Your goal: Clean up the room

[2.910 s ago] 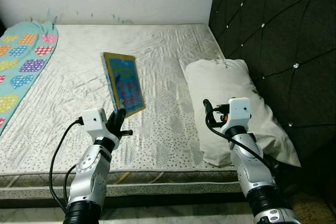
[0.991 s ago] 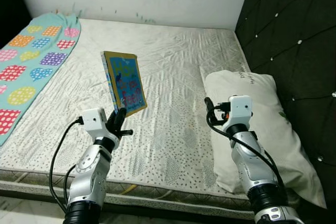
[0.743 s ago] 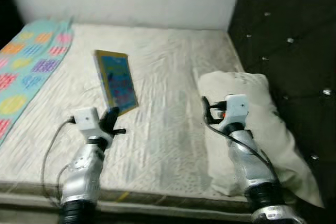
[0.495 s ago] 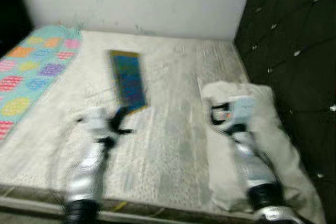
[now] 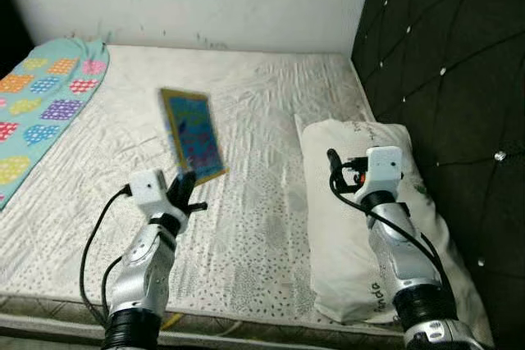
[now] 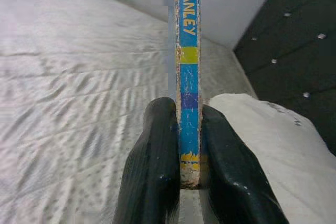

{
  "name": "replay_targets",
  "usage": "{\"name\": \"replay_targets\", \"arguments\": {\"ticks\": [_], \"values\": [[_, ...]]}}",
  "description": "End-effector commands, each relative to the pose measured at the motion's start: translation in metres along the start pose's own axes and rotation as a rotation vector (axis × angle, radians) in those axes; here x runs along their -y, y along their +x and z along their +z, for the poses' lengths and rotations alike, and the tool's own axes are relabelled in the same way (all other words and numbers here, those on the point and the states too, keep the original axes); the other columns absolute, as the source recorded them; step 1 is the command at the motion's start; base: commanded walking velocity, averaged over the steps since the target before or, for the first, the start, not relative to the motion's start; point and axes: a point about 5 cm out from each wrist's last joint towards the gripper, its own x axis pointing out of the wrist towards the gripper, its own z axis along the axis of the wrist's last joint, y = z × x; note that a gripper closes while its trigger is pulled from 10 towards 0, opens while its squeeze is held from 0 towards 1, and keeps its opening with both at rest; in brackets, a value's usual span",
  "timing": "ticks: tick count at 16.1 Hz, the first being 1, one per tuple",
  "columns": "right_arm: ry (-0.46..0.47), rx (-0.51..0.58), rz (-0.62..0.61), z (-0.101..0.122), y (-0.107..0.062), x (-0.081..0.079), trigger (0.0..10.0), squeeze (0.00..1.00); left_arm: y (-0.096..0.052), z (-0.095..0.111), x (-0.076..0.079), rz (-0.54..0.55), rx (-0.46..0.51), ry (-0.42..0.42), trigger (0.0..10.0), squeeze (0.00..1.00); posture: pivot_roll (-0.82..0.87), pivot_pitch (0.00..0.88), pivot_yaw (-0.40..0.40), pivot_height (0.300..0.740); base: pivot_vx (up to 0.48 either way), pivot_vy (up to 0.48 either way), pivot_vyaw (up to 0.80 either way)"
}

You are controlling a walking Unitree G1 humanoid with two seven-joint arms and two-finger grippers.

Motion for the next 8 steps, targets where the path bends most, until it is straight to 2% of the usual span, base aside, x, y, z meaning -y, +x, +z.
{"name": "replay_targets", "arguments": {"ticks": [1,3,8], "values": [[-0.006,0.006,0.0,0.0031,-0.0007,0.0019,10.0,0.0,0.0061,0.0101,0.0012,0.002,0.011,0.022,10.0,0.0,-0.1,0.0,0.003,0.74,0.0,0.0,0.0],[-0.009,-0.005,0.003,0.004,-0.005,0.0082,10.0,0.0,0.0037,0.0021,0.0052,-0.025,-0.048,-0.005,10.0,0.0,-0.11,0.0,-0.002,0.74,0.0,0.0,0.0],[0.003,-0.012,0.008,0.0042,-0.0063,0.0089,10.0,0.0,0.0029,0.002,0.0068,-0.034,-0.053,-0.015,10.0,0.0,-0.11,0.0,-0.002,0.74,0.0,0.0,0.0]]}}
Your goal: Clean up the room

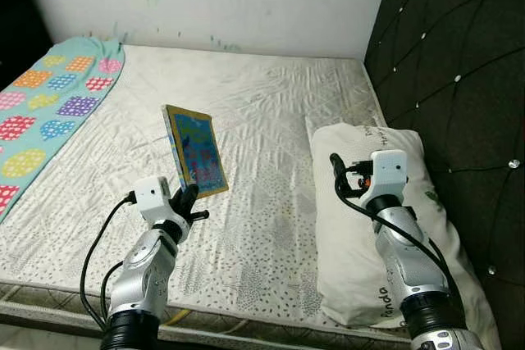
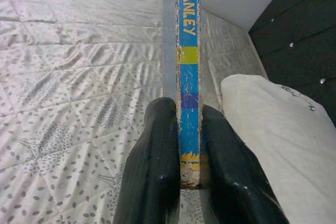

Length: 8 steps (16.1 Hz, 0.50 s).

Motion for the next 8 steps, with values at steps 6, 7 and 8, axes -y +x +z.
{"name": "replay_targets", "arguments": {"ticks": [6,7,8], "values": [[0.002,0.001,0.002,0.004,-0.001,0.002,10.0,0.0,0.002,0.015,0.006,-0.026,0.045,0.01,10.0,0.0,-0.11,0.0,-0.002,0.74,0.0,0.0,0.0],[-0.002,0.005,0.063,0.005,-0.009,-0.005,10.0,0.0,-0.002,0.015,0.006,-0.012,0.039,-0.005,10.0,0.0,-0.11,0.007,-0.023,0.74,0.0,0.0,0.0],[-0.006,0.006,0.081,0.005,-0.012,-0.007,10.0,0.0,-0.004,0.017,0.006,-0.01,0.042,-0.01,10.0,0.0,-0.11,0.019,-0.026,0.74,0.0,0.0,0.0]]}}
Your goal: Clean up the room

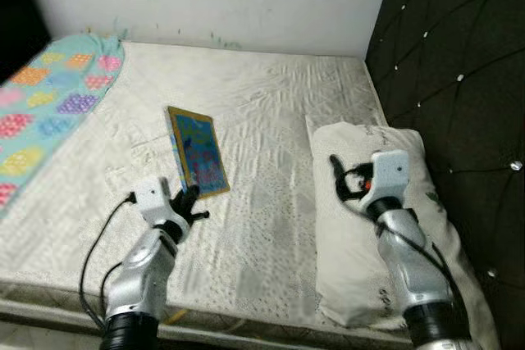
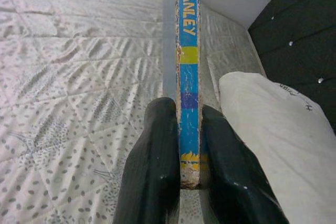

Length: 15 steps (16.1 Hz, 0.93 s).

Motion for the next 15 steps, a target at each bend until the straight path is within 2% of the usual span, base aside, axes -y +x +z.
{"name": "replay_targets", "arguments": {"ticks": [1,6,9,11,15], "values": [[-0.013,0.009,0.031,0.005,-0.002,-0.001,10.0,0.0,-0.002,0.014,0.002,-0.01,0.049,0.005,10.0,0.0,-0.11,0.04,-0.031,0.74,0.0,0.0,0.0],[-0.048,-0.038,0.092,0.005,-0.024,0.003,10.0,0.0,-0.021,0.017,-0.004,0.033,0.053,-0.02,10.0,0.0,-0.12,0.141,-0.073,0.74,0.0,0.0,0.0],[-0.055,-0.052,0.119,0.006,-0.031,0.002,10.0,0.0,-0.028,0.017,-0.006,0.048,0.049,-0.029,10.0,0.0,-0.11,0.176,-0.084,0.74,0.0,0.0,0.0],[-0.053,-0.075,0.146,0.006,-0.038,0.0,10.0,0.0,-0.039,0.015,-0.005,0.059,0.037,-0.048,10.0,0.0,-0.11,0.205,-0.084,0.74,0.0,0.0,0.0],[-0.038,-0.095,0.163,0.005,-0.043,-0.003,10.0,0.0,-0.05,0.013,-0.008,0.077,0.025,-0.045,10.0,0.0,-0.1,0.219,-0.083,0.705,0.0,0.0,0.0]]}}
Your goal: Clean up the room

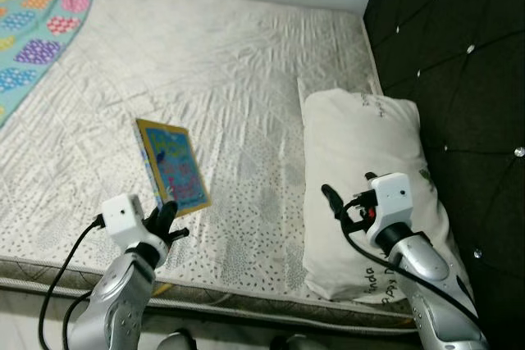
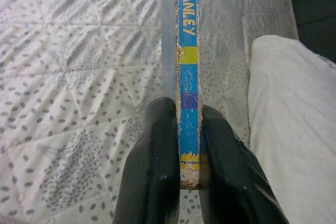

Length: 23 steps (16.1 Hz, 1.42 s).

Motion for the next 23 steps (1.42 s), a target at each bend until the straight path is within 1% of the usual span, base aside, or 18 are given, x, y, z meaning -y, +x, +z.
{"name": "replay_targets", "arguments": {"ticks": [1,2,3,9,10,13,21,23], "values": [[-0.004,-0.003,0.003,0.002,-0.003,0.002,10.0,0.0,-0.003,0.009,0.004,-0.018,0.036,0.004,10.0,0.0,-0.1,0.219,-0.082,0.69,0.0,0.0,0.0],[-0.002,-0.005,0.008,0.002,-0.003,0.002,10.0,0.0,-0.003,0.01,0.003,-0.014,0.035,0.004,10.0,0.0,-0.1,0.219,-0.082,0.675,0.0,0.0,0.0],[-0.002,-0.007,0.011,0.003,-0.003,0.002,10.0,0.0,-0.003,0.01,0.003,-0.012,0.033,0.005,10.0,0.0,-0.1,0.214,-0.084,0.65,0.0,0.0,0.0],[-0.01,0.0,0.025,0.005,0.001,0.001,10.0,0.0,-0.001,0.013,0.006,-0.011,0.044,0.003,10.0,0.0,-0.1,0.201,-0.085,0.581,0.0,0.0,0.0],[-0.012,-0.002,0.027,0.005,0.001,0.001,10.0,0.0,-0.001,0.014,0.006,-0.01,0.048,0.003,10.0,0.0,-0.1,0.201,-0.085,0.581,0.0,0.0,0.0],[-0.029,-0.003,0.032,0.005,0.006,0.001,10.0,0.0,-0.002,0.024,0.002,0.042,0.133,0.004,10.0,0.0,-0.1,0.199,-0.087,0.581,0.0,0.0,0.0],[-0.029,0.002,0.047,0.006,0.011,0.001,10.0,0.0,-0.001,0.025,-0.002,0.072,0.152,-0.002,10.0,0.0,-0.1,0.2,-0.09,0.581,0.0,0.0,0.0],[-0.019,-0.001,0.048,0.006,0.011,0.001,10.0,0.0,0.0,0.026,-0.003,0.074,0.154,-0.003,10.0,0.0,-0.1,0.199,-0.09,0.581,0.0,0.0,-0.8]]}}
